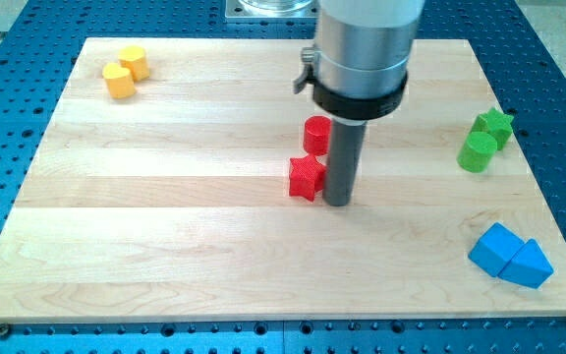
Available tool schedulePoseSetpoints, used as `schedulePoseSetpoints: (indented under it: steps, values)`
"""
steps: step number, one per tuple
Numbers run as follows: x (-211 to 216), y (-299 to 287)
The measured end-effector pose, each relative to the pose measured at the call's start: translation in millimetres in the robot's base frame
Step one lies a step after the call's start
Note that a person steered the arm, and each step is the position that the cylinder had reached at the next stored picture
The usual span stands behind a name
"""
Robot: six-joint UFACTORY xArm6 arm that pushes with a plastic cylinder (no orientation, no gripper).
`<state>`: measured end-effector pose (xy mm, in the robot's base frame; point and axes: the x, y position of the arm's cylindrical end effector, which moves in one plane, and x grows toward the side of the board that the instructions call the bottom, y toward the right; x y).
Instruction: Push the red circle into the red star
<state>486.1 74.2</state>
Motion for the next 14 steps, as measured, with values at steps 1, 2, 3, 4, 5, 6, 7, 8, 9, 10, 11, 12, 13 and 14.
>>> schedulePoseSetpoints:
  steps: [1, 2, 3, 4, 5, 6, 7, 8, 9, 10, 11, 12, 13, 14]
  values:
    - [-15, 9]
    - [-15, -3]
    - [-13, -50]
    - [-13, -55]
    - [-8, -28]
    - [-45, 51]
    - [-105, 91]
    - [-144, 79]
    - [-131, 28]
    - [-125, -5]
    - [-94, -7]
    - [-78, -10]
    - [-72, -13]
    - [-64, -37]
